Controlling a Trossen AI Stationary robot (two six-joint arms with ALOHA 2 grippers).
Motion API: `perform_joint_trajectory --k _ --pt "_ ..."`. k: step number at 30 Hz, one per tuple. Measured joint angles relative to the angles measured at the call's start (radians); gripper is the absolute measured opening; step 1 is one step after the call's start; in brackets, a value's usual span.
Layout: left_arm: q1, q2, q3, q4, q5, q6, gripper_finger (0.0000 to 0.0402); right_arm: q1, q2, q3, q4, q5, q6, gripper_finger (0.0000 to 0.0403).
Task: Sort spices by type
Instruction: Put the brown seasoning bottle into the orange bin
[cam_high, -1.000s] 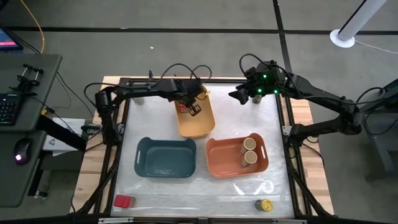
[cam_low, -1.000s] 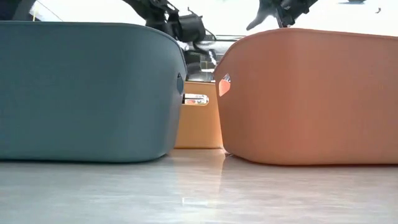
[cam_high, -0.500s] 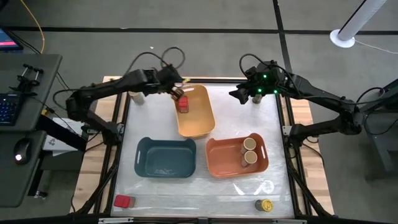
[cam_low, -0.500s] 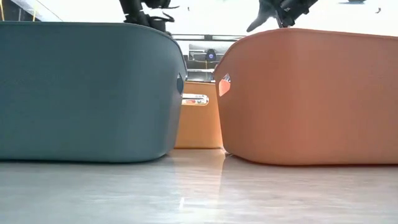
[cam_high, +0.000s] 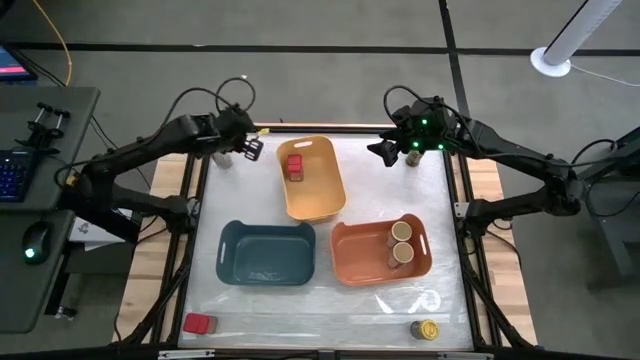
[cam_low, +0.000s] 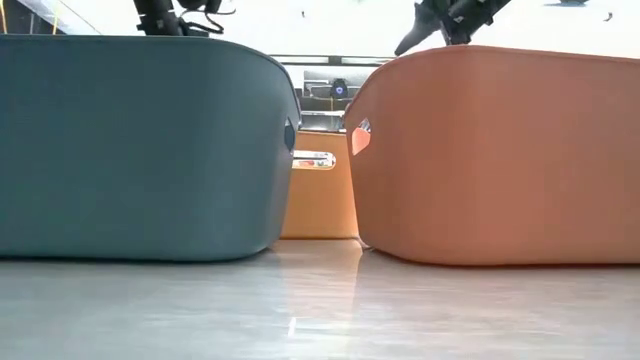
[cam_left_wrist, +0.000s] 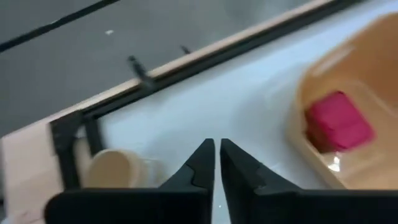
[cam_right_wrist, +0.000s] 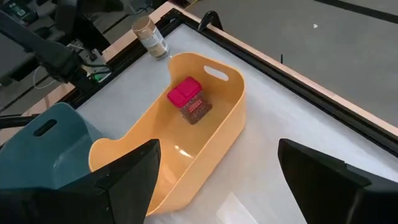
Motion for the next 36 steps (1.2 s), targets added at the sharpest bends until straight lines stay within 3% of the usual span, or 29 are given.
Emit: perform_joint_trajectory --k 5,14,18,23,31,36 --pt "0.092 0.008 0.000 -0.052 0.030 -0.002 0.0083 0.000 0.042 0.000 0.007 -0.006 -0.003 0.0319" --pt "0.163 0.040 0.000 -0.183 0.040 -0.043 0.0251 0.000 0.128 0.000 0.007 -0.059 -0.088 0.0319" --pt "0.183 0.065 0.000 -0.225 -0.011 -0.133 0.0299 -0.001 0.160 0.000 0.024 -0.066 -0.130 0.0319" --pt "0.207 0.112 -0.021 -0.245 -0.064 -0.298 0.0313 -0.015 0.191 0.000 0.051 -0.114 -0.156 0.0319" --pt "0.206 0.135 -0.170 -0.163 -0.107 -0.558 0.0314 -0.047 0.206 0.000 0.055 -0.117 -0.166 0.0319" --pt "0.204 0.134 -0.202 -0.064 -0.154 -0.612 0.0314 -0.062 0.206 0.000 0.055 -0.128 -0.182 0.0319"
